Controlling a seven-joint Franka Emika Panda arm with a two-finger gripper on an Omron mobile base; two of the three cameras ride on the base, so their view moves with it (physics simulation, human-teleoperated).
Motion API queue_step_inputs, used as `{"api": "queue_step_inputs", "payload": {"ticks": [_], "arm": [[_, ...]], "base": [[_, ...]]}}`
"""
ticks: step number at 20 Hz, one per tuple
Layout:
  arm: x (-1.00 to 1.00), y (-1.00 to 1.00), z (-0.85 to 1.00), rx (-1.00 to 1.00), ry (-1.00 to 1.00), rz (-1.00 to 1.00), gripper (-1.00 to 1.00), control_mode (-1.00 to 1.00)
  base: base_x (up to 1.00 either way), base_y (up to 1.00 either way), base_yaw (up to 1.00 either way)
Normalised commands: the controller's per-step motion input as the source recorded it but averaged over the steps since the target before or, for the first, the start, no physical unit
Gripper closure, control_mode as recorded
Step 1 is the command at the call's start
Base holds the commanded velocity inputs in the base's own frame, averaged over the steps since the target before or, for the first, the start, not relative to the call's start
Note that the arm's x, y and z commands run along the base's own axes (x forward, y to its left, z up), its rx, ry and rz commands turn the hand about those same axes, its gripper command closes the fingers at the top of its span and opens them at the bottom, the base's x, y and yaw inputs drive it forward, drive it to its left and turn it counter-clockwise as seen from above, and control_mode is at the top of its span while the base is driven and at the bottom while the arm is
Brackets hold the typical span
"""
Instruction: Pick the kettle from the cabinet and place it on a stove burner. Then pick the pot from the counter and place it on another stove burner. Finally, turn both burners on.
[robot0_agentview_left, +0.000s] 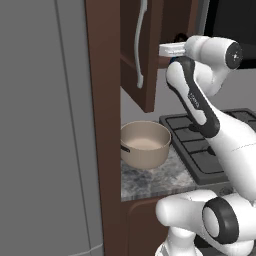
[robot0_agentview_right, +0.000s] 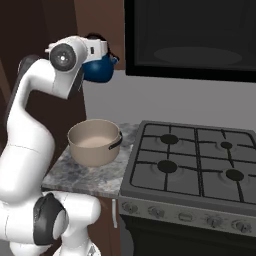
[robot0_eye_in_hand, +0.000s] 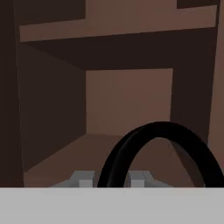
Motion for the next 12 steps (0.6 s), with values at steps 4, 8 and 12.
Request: {"api": "queue_step_inputs", "payload": {"ticks": [4, 8, 12], "arm": [[-0.58, -0.12, 0.00, 0.05, 0.00, 0.00, 1.00, -1.00], [-0.57, -0.10, 0.00, 0.05, 0.00, 0.00, 1.00, -1.00], [-0.56, -0.11, -0.01, 0.05, 0.00, 0.00, 1.00, -1.00]], "base": [[0.00, 0.00, 0.00], [0.00, 0.00, 0.00], [0.00, 0.00, 0.00]]}}
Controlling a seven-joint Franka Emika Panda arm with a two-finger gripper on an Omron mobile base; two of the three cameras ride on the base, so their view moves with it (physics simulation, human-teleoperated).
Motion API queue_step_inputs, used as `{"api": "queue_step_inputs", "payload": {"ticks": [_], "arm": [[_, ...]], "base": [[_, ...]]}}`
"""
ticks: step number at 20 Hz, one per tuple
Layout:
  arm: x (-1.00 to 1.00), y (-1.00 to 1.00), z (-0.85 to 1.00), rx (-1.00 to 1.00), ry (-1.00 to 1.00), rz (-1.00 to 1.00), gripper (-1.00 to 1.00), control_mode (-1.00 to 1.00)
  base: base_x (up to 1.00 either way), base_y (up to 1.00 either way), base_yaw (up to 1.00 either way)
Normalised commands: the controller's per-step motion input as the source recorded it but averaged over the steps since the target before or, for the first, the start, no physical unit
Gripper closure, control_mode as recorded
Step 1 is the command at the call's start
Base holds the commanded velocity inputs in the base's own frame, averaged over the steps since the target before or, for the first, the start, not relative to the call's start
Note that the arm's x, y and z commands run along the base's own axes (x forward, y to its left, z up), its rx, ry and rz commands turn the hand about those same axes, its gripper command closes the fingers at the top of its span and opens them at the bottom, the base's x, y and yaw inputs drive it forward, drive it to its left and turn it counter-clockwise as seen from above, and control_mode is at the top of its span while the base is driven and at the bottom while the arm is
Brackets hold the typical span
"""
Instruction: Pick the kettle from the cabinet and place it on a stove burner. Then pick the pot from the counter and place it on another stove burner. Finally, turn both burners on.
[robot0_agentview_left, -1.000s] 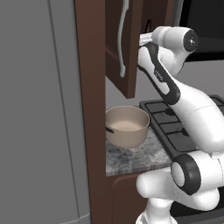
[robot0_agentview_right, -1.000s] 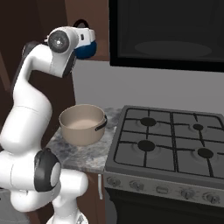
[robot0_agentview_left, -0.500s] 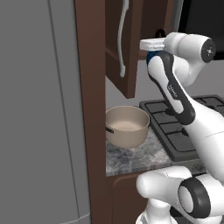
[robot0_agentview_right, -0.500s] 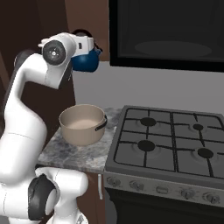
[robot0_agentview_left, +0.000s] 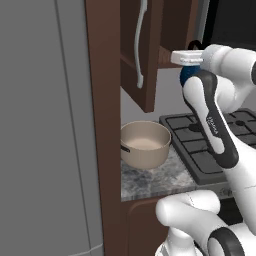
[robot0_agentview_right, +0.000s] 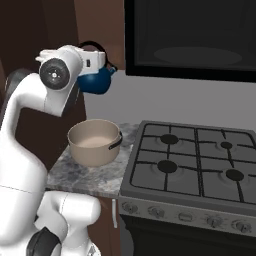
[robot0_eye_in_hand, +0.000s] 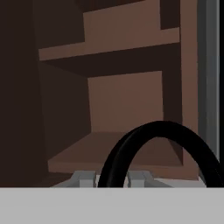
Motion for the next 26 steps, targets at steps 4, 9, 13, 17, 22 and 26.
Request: {"api": "queue_step_inputs", "payload": {"ticks": [4, 9, 13, 17, 22, 26], "arm": [[-0.58, -0.11, -0.02, 0.04, 0.00, 0.00, 1.00, -1.00], [-0.59, -0.08, -0.15, 0.02, 0.00, 0.00, 1.00, -1.00], [-0.59, -0.06, -0.27, 0.00, 0.00, 0.00, 1.00, -1.00], [-0.57, -0.04, -0.28, 0.00, 0.00, 0.00, 1.00, -1.00], [-0.51, -0.04, -0.27, 0.00, 0.01, 0.00, 1.00, -1.00], [-0.08, -0.03, -0.03, 0.00, 0.01, 0.00, 1.00, -1.00]], "base": [[0.00, 0.00, 0.00], [0.00, 0.00, 0.00], [0.00, 0.00, 0.00], [0.00, 0.00, 0.00], [0.00, 0.00, 0.00], [0.00, 0.00, 0.00]]}}
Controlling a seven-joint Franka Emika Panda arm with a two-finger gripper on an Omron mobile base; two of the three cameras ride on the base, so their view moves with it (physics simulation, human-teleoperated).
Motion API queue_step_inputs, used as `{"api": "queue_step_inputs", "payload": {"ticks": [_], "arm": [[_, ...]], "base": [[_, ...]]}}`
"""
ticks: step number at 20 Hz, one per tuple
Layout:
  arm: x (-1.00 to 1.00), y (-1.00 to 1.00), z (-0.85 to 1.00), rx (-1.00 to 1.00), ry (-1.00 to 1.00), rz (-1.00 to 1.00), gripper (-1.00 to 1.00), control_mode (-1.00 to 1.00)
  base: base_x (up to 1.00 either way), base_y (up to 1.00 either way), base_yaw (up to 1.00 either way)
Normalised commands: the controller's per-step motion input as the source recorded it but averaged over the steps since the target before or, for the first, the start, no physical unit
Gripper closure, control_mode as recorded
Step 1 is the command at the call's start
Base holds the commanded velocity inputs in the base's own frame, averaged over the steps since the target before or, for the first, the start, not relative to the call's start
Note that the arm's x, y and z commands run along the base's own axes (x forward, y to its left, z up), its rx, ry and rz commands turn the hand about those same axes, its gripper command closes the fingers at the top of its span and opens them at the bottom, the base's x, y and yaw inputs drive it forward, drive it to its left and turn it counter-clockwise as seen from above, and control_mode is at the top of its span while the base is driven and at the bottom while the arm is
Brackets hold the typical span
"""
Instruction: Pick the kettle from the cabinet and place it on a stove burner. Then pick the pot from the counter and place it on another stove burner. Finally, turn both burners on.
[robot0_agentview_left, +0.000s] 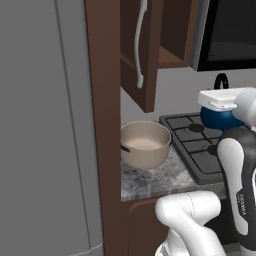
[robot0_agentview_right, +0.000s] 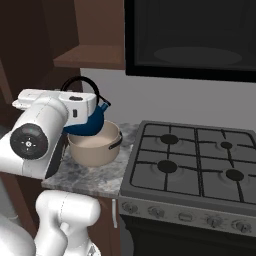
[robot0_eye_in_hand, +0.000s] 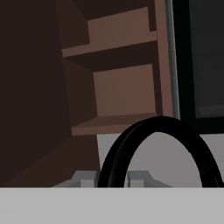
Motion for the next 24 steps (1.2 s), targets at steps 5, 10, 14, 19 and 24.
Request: {"api": "queue_step_inputs", "payload": {"ticks": [5, 10, 14, 19, 24], "arm": [[-0.01, 0.00, 0.00, 0.00, -0.03, 0.00, 1.00, -1.00], [-0.03, 0.00, 0.00, 0.00, -0.03, 0.00, 1.00, 1.00], [0.00, 0.00, 0.00, 0.00, 0.00, 0.00, 1.00, 1.00], [0.00, 0.00, 0.00, 0.00, 0.00, 0.00, 1.00, 1.00], [0.00, 0.00, 0.00, 0.00, 0.00, 0.00, 1.00, 1.00]], "base": [[0.00, 0.00, 0.00], [-0.18, -0.12, 0.00], [-0.24, -0.30, -0.01], [-0.28, -0.35, -0.02], [-0.32, -0.37, -0.03]]}}
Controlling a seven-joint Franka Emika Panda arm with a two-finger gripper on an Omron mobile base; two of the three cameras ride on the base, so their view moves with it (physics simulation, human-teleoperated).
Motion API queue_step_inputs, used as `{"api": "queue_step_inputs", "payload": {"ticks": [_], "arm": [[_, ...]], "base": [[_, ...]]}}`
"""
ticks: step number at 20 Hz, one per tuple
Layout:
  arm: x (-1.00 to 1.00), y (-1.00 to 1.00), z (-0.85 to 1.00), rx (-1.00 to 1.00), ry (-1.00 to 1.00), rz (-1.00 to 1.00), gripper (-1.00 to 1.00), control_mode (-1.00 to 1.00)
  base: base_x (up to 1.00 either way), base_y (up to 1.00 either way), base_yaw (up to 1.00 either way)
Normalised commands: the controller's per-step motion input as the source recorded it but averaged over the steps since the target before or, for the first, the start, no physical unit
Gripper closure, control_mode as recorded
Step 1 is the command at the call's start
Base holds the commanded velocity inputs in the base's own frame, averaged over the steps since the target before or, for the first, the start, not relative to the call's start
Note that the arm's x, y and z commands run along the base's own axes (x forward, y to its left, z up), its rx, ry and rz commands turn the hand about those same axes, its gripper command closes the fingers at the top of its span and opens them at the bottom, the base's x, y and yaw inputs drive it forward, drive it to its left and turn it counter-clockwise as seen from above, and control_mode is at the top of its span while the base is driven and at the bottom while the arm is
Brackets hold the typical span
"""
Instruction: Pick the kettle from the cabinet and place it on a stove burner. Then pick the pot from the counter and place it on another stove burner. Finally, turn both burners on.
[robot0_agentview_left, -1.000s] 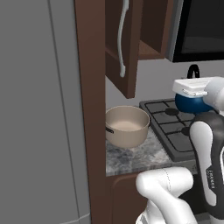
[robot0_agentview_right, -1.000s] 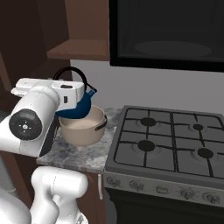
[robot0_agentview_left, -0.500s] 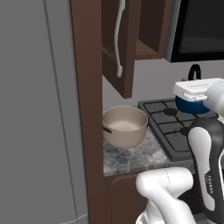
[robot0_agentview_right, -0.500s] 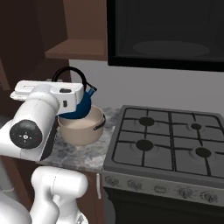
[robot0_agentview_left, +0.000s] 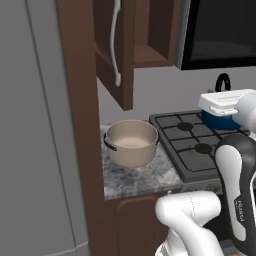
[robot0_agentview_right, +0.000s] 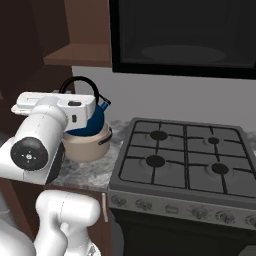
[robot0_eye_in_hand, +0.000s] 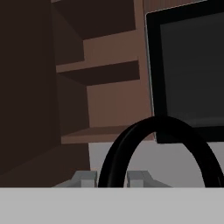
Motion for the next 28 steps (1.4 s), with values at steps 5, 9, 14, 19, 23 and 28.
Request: {"api": "queue_step_inputs", "payload": {"ticks": [5, 9, 14, 19, 23, 28], "arm": [[0.00, 0.00, 0.00, 0.00, 0.00, 0.00, 1.00, 1.00], [0.00, 0.00, 0.00, 0.00, 0.00, 0.00, 1.00, 1.00], [0.00, 0.00, 0.00, 0.00, 0.00, 0.00, 1.00, 1.00], [0.00, 0.00, 0.00, 0.00, 0.00, 0.00, 1.00, 1.00], [0.00, 0.00, 0.00, 0.00, 0.00, 0.00, 1.00, 1.00], [0.00, 0.00, 0.00, 0.00, 0.00, 0.00, 1.00, 1.00]], "base": [[-0.21, -0.40, -0.01], [-0.19, -0.43, -0.01], [-0.18, -0.47, -0.01], [-0.09, -0.46, 0.00], [-0.02, -0.38, 0.00], [0.00, -0.28, 0.00]]}}
